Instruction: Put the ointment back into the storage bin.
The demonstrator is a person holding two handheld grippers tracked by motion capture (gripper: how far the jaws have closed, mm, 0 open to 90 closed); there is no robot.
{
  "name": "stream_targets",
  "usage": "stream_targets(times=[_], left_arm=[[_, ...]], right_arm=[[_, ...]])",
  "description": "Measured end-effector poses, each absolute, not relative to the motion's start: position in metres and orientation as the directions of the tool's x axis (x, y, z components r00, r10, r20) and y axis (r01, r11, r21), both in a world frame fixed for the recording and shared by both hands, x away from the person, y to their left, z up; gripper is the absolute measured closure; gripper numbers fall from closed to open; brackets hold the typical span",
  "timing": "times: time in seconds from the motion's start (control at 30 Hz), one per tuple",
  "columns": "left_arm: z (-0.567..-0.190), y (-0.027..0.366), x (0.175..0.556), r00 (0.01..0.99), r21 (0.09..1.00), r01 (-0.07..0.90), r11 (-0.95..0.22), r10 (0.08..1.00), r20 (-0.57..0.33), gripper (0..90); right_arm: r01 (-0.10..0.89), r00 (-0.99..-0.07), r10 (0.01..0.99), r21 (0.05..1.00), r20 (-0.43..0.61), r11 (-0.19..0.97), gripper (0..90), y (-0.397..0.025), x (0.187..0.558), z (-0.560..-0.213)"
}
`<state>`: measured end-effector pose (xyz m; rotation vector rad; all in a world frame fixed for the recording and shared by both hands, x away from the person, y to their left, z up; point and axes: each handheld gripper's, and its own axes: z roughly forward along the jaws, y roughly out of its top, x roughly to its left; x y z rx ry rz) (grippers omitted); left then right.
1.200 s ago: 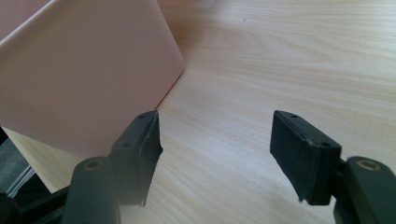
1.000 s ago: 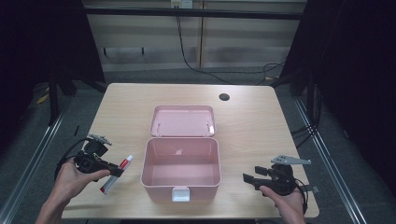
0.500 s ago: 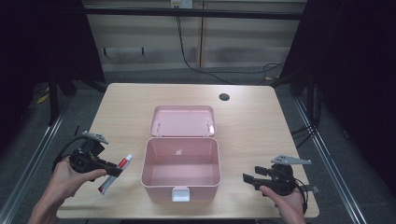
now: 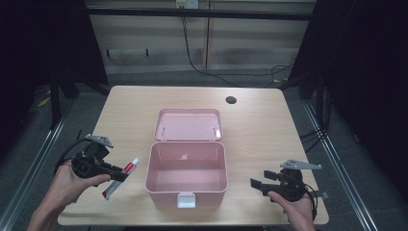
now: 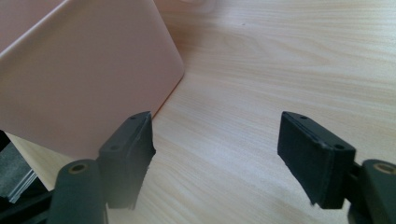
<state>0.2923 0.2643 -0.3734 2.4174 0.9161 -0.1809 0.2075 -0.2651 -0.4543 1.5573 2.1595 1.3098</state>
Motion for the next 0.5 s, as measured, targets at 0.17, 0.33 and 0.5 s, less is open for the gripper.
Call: stream_targets(times=[0.17,0.33,0.5], left_arm=[[-0.365,0.264,0.288,0.768,0.455,0.636,-0.623,0.570,-0.294,71.1],[-0.359,0.268,0.287,0.771,0.470,0.631,-0.617,0.565,-0.294,71.1],[-0.349,0.264,0.287,0.786,0.475,0.613,-0.632,0.549,-0.283,71.1]], right_arm=[[0.664,-0.449,0.828,0.746,0.335,0.059,21.5,-0.265,0.207,-0.452],[0.658,-0.463,0.821,0.750,0.334,0.066,15.3,-0.266,0.207,-0.452],[0.663,-0.472,0.811,0.745,0.345,0.069,14.1,-0.266,0.207,-0.452]])
